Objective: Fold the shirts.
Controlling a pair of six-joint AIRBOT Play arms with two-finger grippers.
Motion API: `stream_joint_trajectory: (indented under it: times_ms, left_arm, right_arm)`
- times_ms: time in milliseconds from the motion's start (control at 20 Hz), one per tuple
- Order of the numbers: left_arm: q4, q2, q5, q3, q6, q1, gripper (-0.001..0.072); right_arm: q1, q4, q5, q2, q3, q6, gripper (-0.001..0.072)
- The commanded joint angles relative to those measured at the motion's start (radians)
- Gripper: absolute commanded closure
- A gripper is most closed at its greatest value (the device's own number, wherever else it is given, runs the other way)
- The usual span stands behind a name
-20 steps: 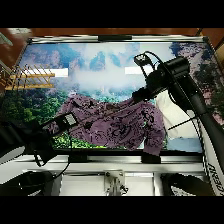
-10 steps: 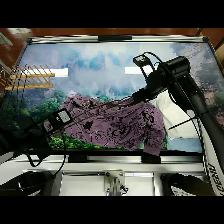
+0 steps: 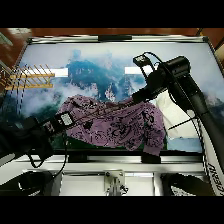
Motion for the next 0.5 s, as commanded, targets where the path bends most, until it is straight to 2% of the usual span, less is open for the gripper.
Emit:
stream_joint_trajectory:
  times_ms: [0,100,300,450]
  left_arm:
    - [0.003,-0.005,0.046,-0.032,0.010,0.002,0.0653]
    - [0.005,-0.014,0.051,-0.051,0.026,0.002,0.0653]
    - [0.018,-0.040,0.103,-0.057,0.005,0.003,0.0653]
    - [0.021,-0.064,0.156,-0.057,0.009,0.002,0.0653]
  right_arm:
    - [0.000,0.006,0.000,0.001,0.001,-0.001,0.0638]
    - [0.000,0.006,0.001,0.001,0.001,-0.001,0.0638]
    - [0.000,0.018,-0.006,0.009,0.001,-0.011,0.0638]
    - [0.001,0.028,0.002,0.053,0.001,-0.050,0.0638]
